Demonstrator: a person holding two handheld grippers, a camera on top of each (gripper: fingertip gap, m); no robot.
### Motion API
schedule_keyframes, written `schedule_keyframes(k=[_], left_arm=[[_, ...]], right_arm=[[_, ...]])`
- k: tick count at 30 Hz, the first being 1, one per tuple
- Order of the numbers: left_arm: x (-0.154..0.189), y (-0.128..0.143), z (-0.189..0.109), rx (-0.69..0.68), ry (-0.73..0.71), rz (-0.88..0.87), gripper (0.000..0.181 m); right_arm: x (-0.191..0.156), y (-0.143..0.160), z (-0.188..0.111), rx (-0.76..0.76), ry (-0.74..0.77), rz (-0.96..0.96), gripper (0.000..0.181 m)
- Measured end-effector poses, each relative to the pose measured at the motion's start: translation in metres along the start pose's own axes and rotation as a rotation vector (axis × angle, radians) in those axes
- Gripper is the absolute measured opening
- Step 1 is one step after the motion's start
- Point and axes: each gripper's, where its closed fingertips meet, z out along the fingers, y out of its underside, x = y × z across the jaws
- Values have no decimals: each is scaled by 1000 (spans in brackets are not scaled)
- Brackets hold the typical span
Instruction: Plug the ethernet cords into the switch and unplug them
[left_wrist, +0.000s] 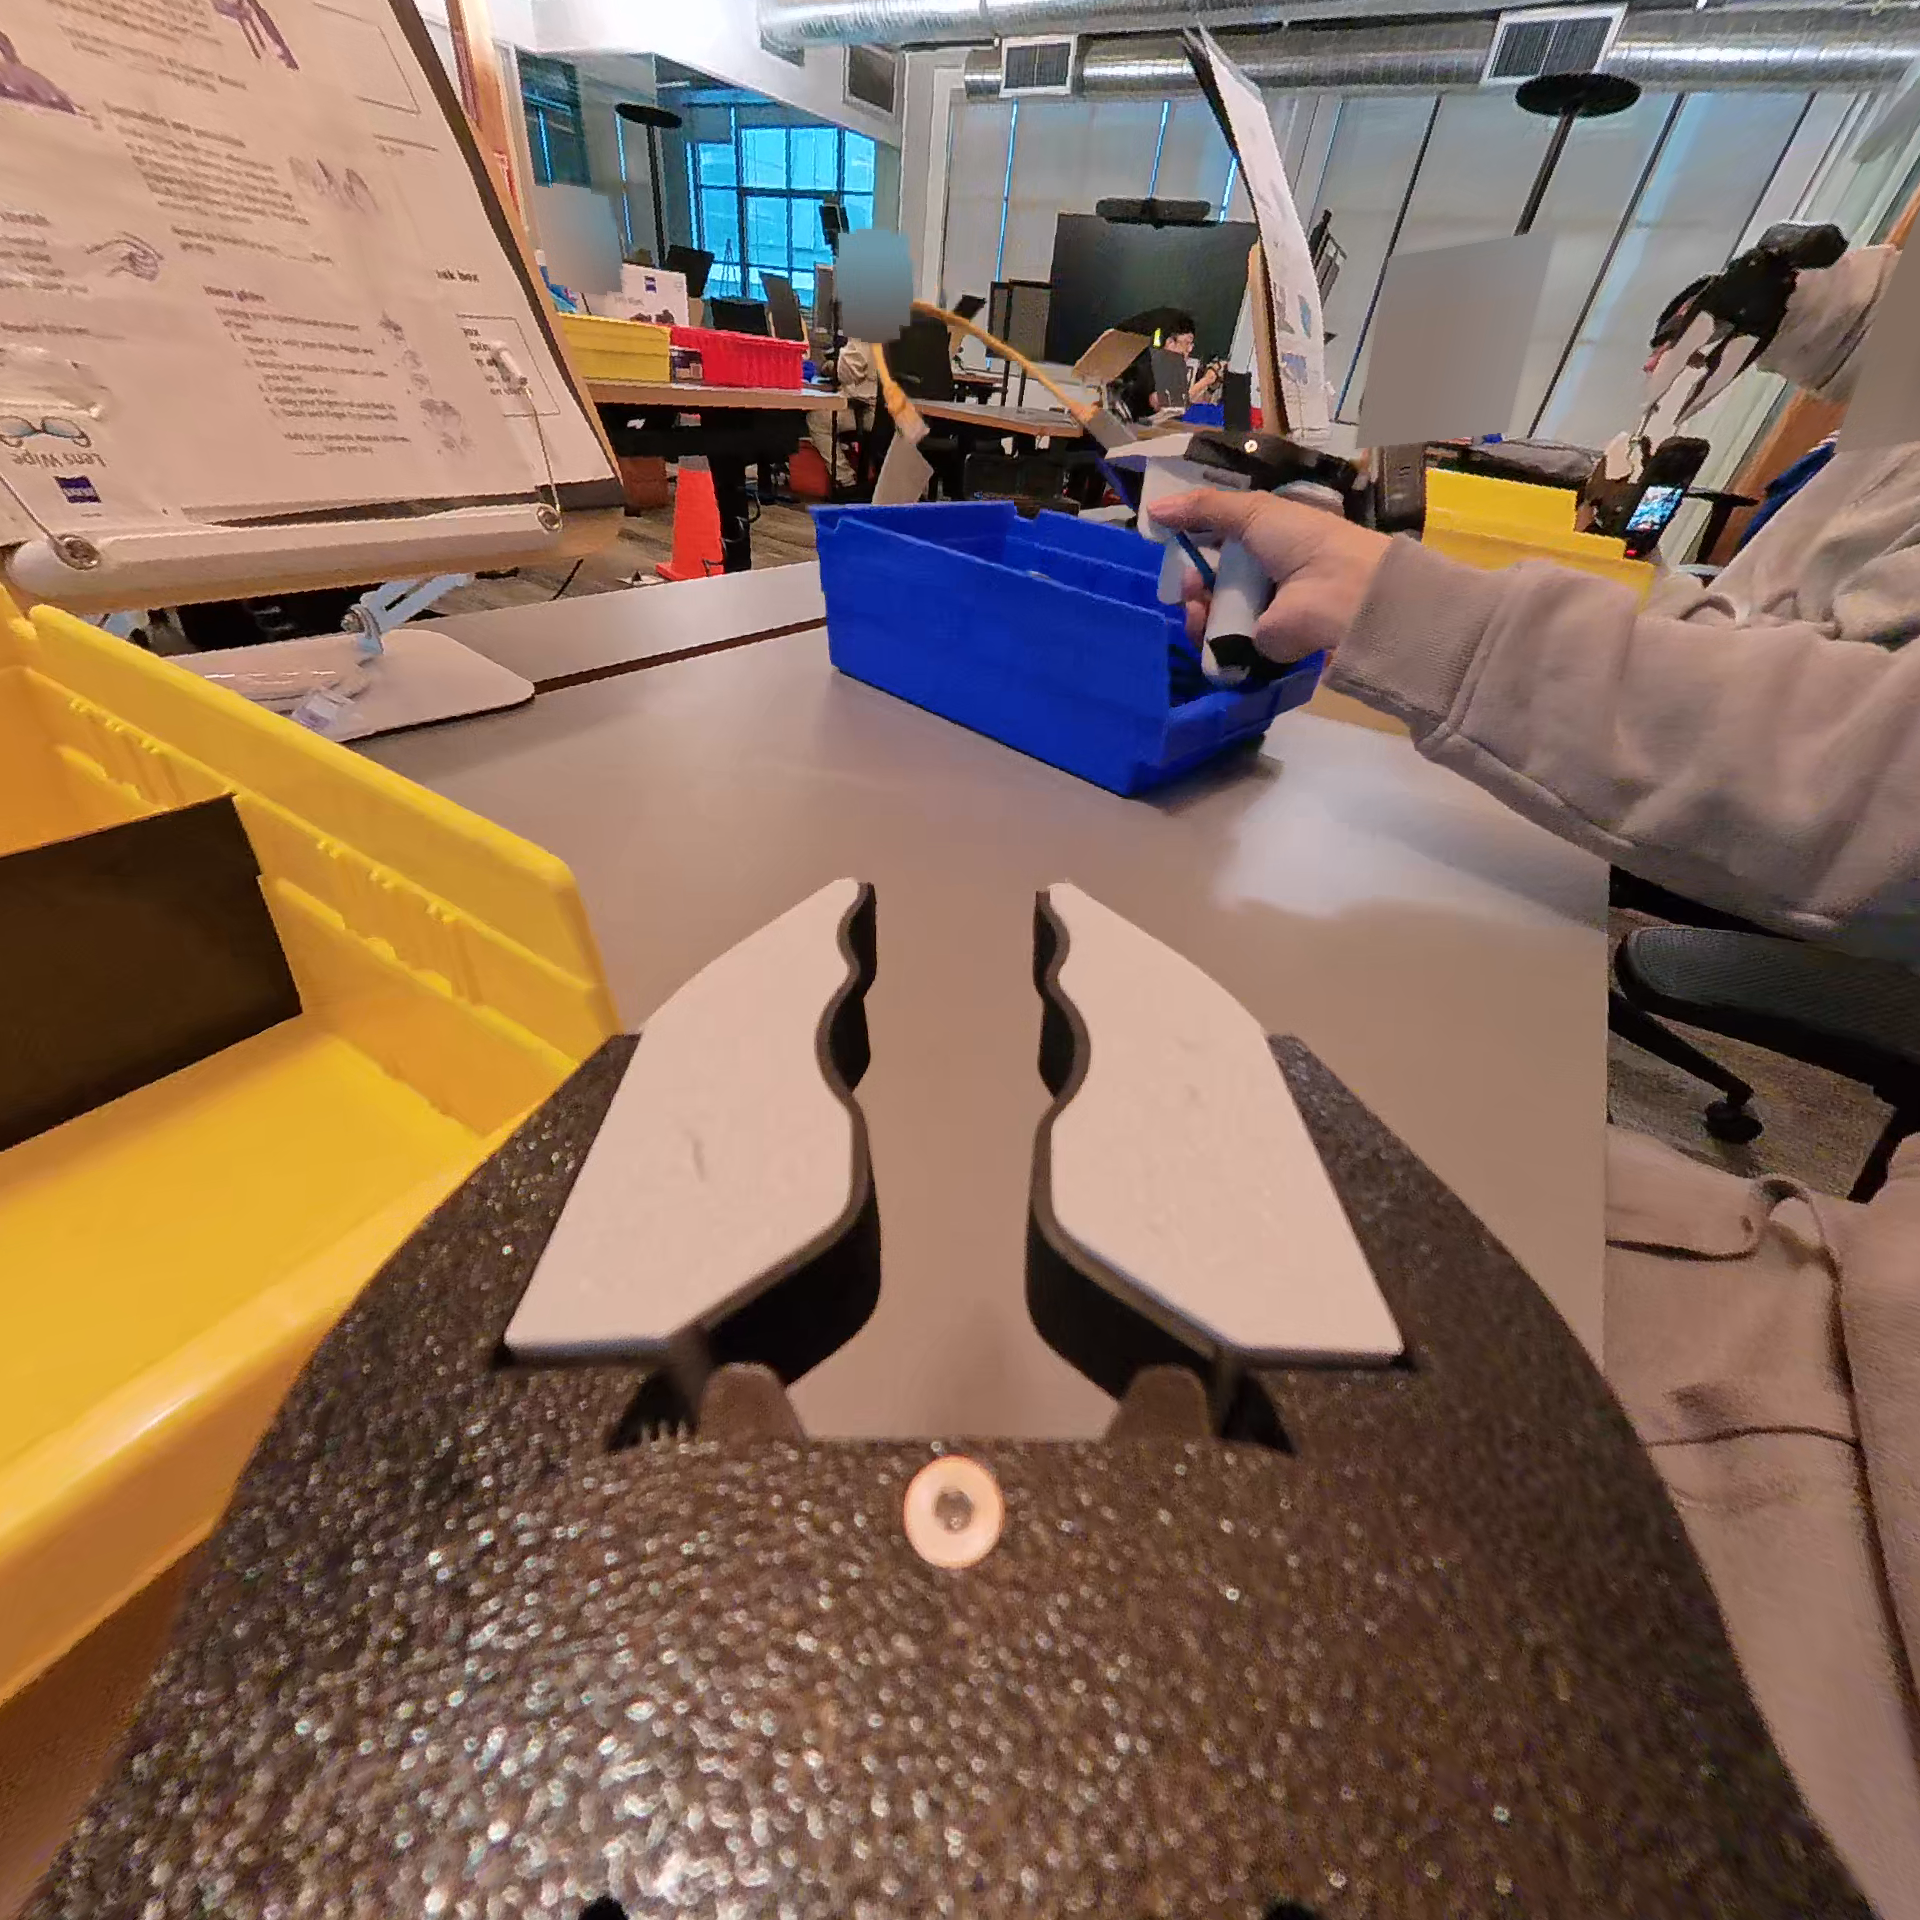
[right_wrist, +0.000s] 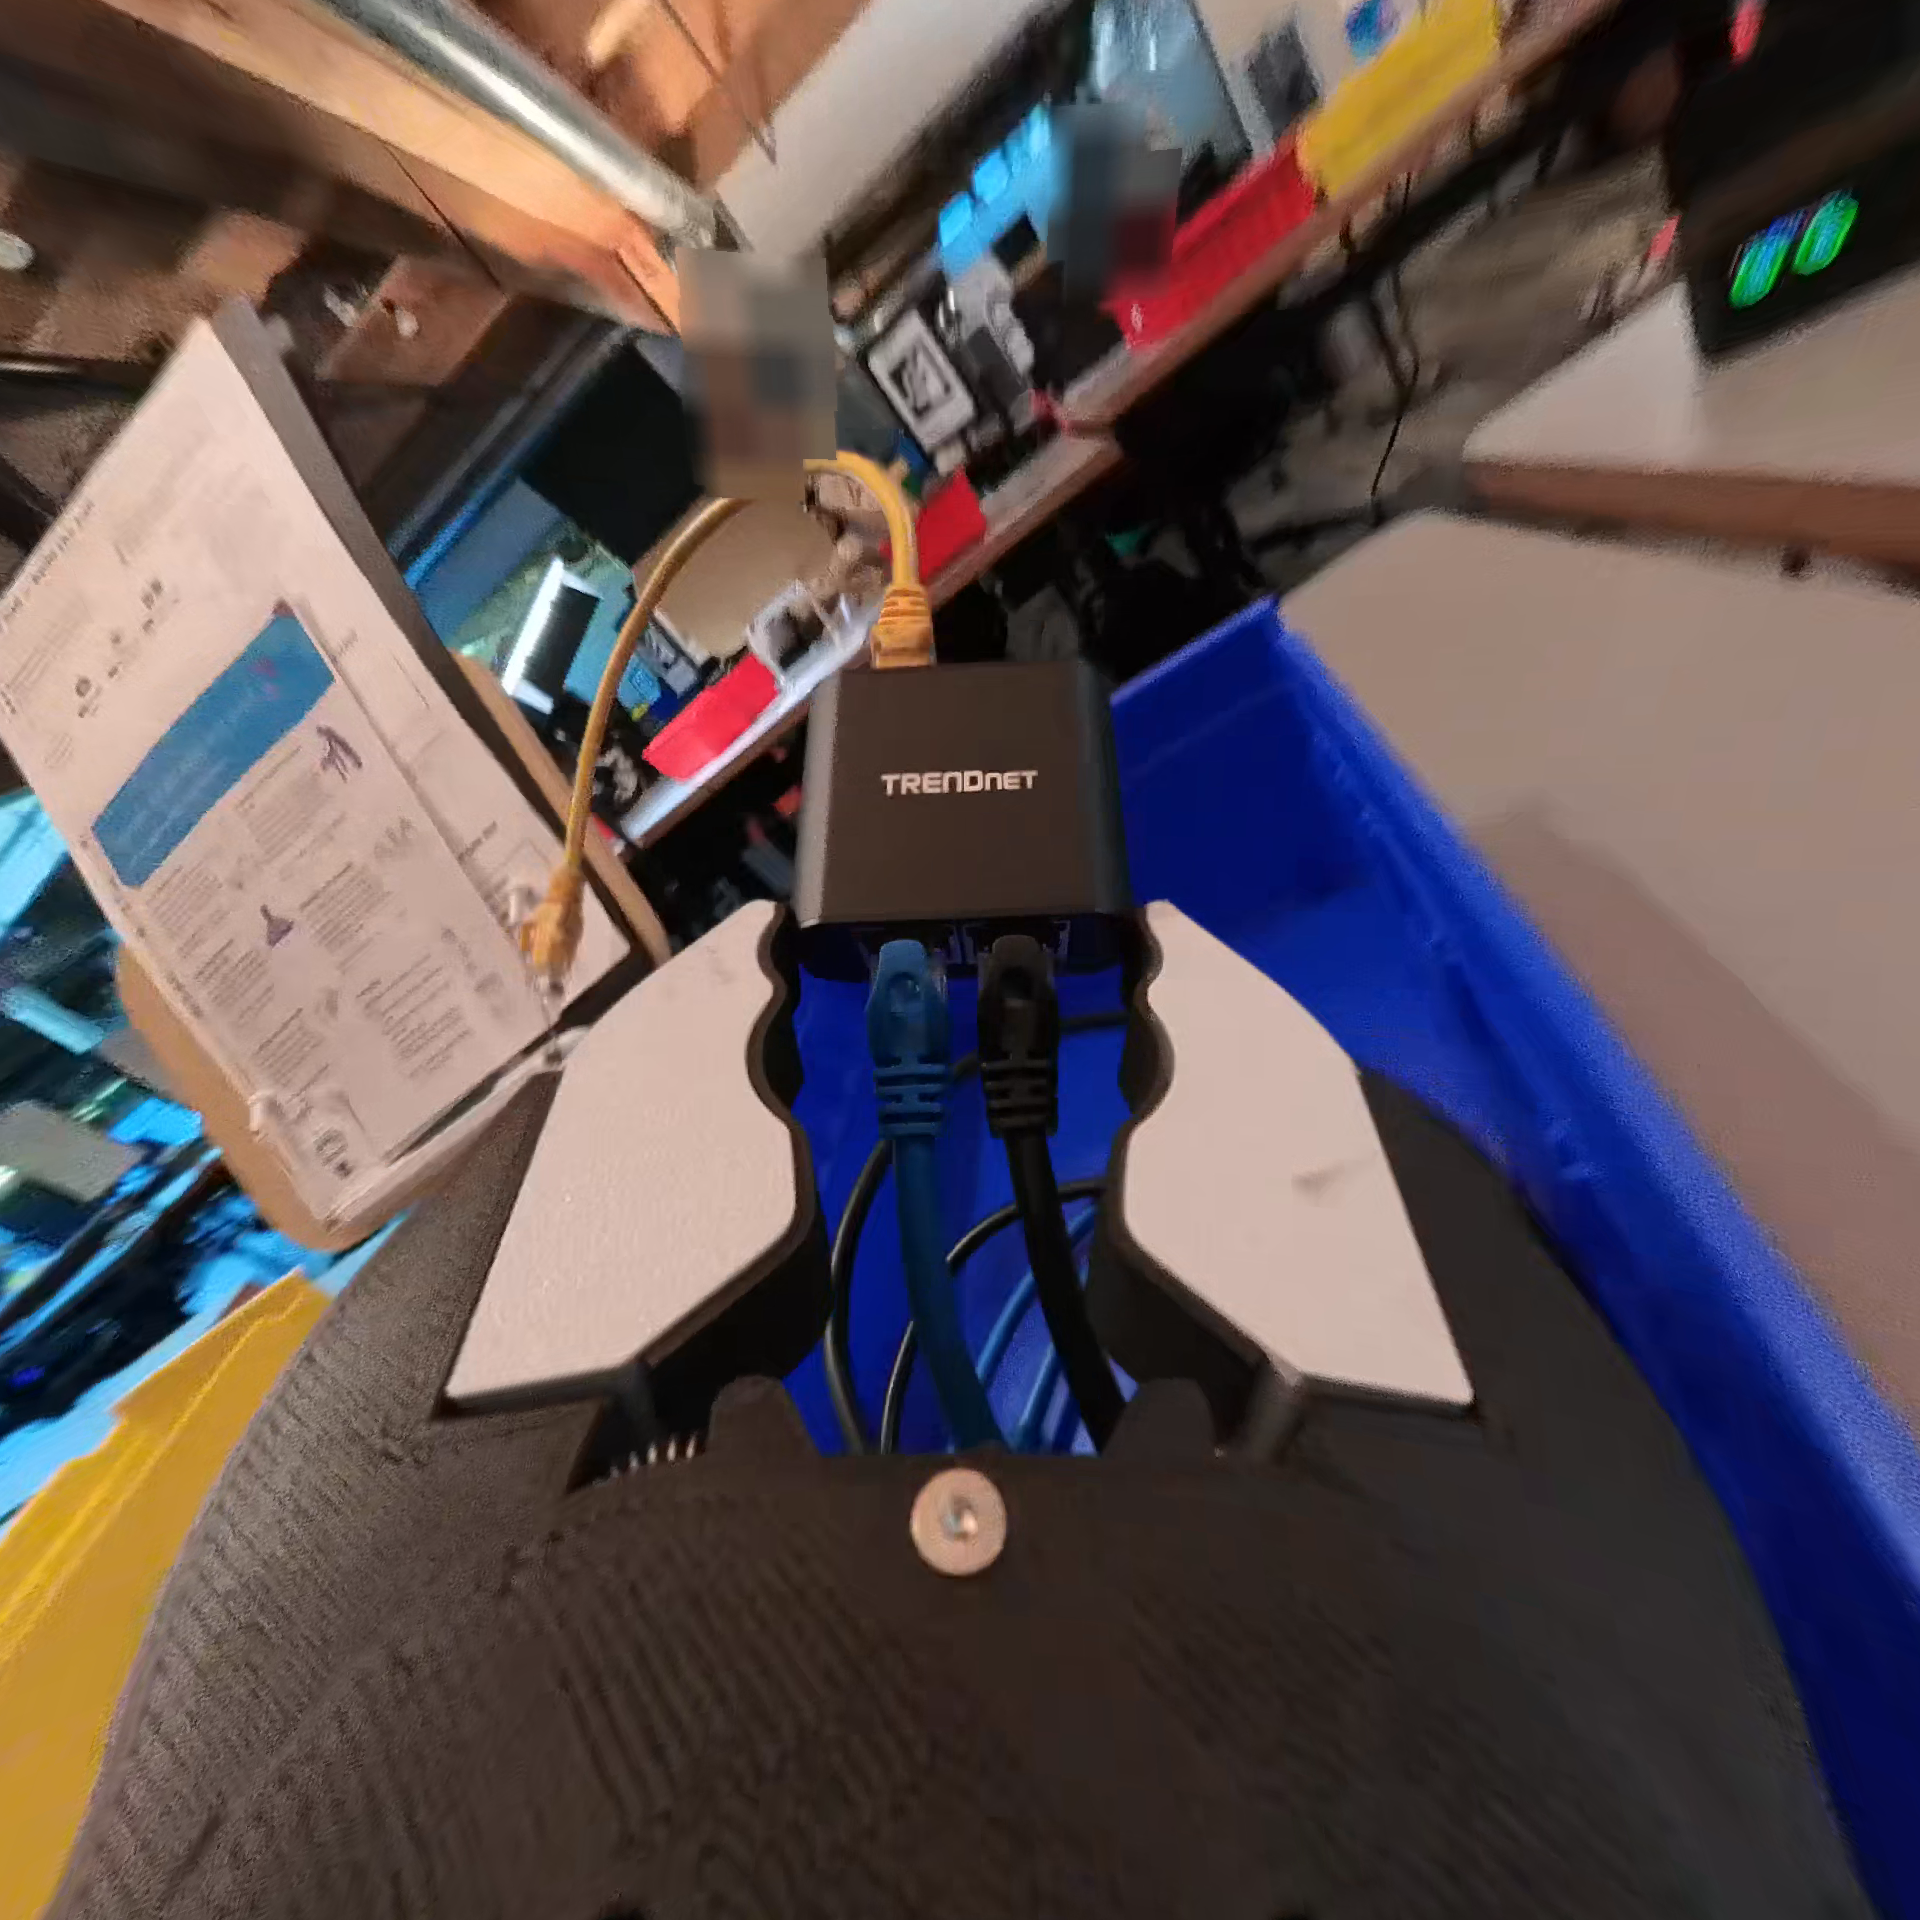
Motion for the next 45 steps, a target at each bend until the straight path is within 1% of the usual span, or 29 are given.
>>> schedule_keyframes(k=[3, 6, 8, 10, 11, 13, 14, 15, 16, 17, 18, 19, 20, 22, 23, 24, 25, 28, 29, 31, 32, 33, 34, 35, 36, 38, 39, 42, 45], left_arm=[[2, 3, 1, -13, 2, 9, 28], [4, 4, 3, -20, 11, 12, 28], [5, 4, 3, -23, 11, 15, 28], [6, 5, 4, -28, 15, 16, 28], [6, 5, 4, -28, 18, 16, 28], [7, 6, 4, -32, 19, 19, 28], [7, 6, 5, -35, 18, 20, 28], [8, 7, 5, -35, 22, 20, 28], [9, 7, 6, -35, 27, 16, 28], [9, 8, 8, -38, 28, 13, 28], [10, 8, 9, -42, 32, 16, 28], [12, 9, 11, -49, 37, 19, 28], [13, 11, 14, -57, 42, 21, 28], [14, 15, 20, -77, 54, 18, 28], [14, 17, 23, -83, 56, 14, 28], [16, 18, 26, -83, 61, 12, 28], [18, 19, 29, -84, 67, 8, 29], [27, 22, 33, -104, 93, 31, 30], [29, 23, 32, -114, 96, 45, 30], [31, 23, 32, -119, 95, 60, 30], [32, 24, 31, -118, 101, 60, 30], [33, 24, 31, -115, 104, 55, 30], [33, 24, 30, -111, 105, 50, 30], [33, 25, 30, -110, 109, 46, 30], [33, 26, 30, -112, 114, 42, 30], [32, 30, 30, -121, 117, 36, 30], [31, 31, 29, -124, 118, 33, 30], [30, 32, 28, -125, 116, 34, 30], [30, 30, 26, -114, 120, 26, 30]], right_arm=[[-5, 29, 11, -209, -35, 55, 60], [-4, 38, 15, -283, -3, 13, 60], [-3, 48, 15, -356, -4, 26, 61], [0, 53, 14, -400, -1, 47, 69], [-6, 62, 12, -468, -51, 68, 70], [-28, 82, -1, -673, -197, 91, 71], [-33, 86, -8, -731, -239, 48, 70], [-32, 84, -9, -735, -247, -24, 65], [-25, 76, -7, -693, -198, -100, 60], [-17, 64, -4, -635, -136, -172, 66], [-16, 54, -2, -587, -119, -233, 71], [-24, 48, -2, -569, -155, -291, 59], [-34, 44, 0, -566, -195, -357, 55], [-44, 49, 8, -637, -214, -576, 58], [-39, 52, 17, -687, -168, -706, 65], [-33, 53, 30, -716, -113, -779, 73], [-32, 55, 44, -730, -85, -775, 70], [-39, 69, 81, -775, -111, -620, 57], [-36, 79, 88, -819, -110, -606, 54], [-28, 95, 98, -889, -103, -636, 54], [-25, 102, 102, -911, -108, -649, 53], [-25, 106, 106, -918, -131, -658, 48], [-27, 110, 108, -922, -170, -662, 34], [-27, 113, 107, -938, -195, -670, 8], [-28, 113, 107, -931, -201, -685, 6], [-34, 100, 107, -828, -214, -754, 5], [-44, 90, 104, -765, -254, -764, 5], [-72, 47, 78, -538, -360, -681, 4], [-58, 1, 49, -328, -289, -565, 4]])
